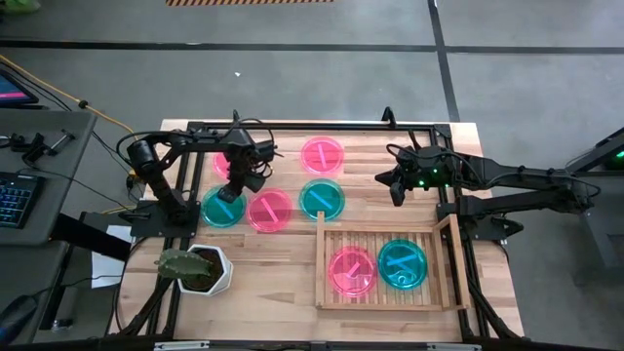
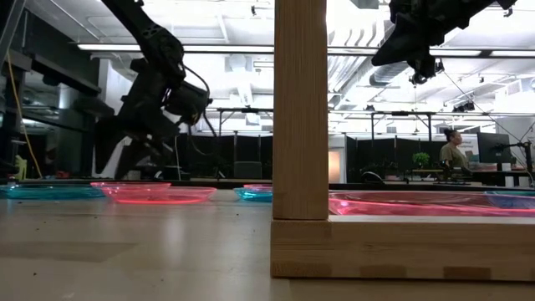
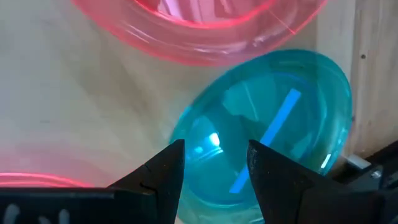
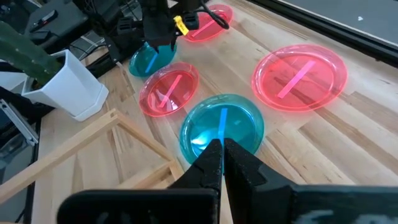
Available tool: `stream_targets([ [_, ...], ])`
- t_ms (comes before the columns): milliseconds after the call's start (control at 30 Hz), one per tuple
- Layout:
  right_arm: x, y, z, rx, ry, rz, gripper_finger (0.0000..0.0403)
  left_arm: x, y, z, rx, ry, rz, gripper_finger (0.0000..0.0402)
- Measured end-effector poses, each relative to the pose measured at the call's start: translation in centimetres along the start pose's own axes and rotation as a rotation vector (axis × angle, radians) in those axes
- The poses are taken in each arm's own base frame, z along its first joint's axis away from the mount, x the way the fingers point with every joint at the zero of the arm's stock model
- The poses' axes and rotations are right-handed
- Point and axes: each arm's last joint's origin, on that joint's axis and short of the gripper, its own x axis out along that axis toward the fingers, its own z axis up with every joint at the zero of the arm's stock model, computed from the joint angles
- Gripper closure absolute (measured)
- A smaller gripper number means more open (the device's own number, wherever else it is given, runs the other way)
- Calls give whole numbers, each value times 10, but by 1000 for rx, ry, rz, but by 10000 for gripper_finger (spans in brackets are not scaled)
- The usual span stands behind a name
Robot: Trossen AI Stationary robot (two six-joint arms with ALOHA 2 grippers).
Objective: Place and stack plates onto a shelf
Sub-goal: Stack the blue plate on top of the blue plates on the shelf
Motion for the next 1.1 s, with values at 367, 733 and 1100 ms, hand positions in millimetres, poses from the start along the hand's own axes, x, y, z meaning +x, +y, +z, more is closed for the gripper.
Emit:
stream_targets([
  [367, 0, 0, 0, 0, 0, 0, 402, 5, 2, 3, 31, -12, 53, 241],
  [733, 0, 0, 0, 0, 1, 0, 402, 4, 5, 5, 52, -29, 100, 241],
  [1100, 0, -1, -1, 0, 4, -11, 402, 23, 1, -5, 89, -2, 56, 241],
])
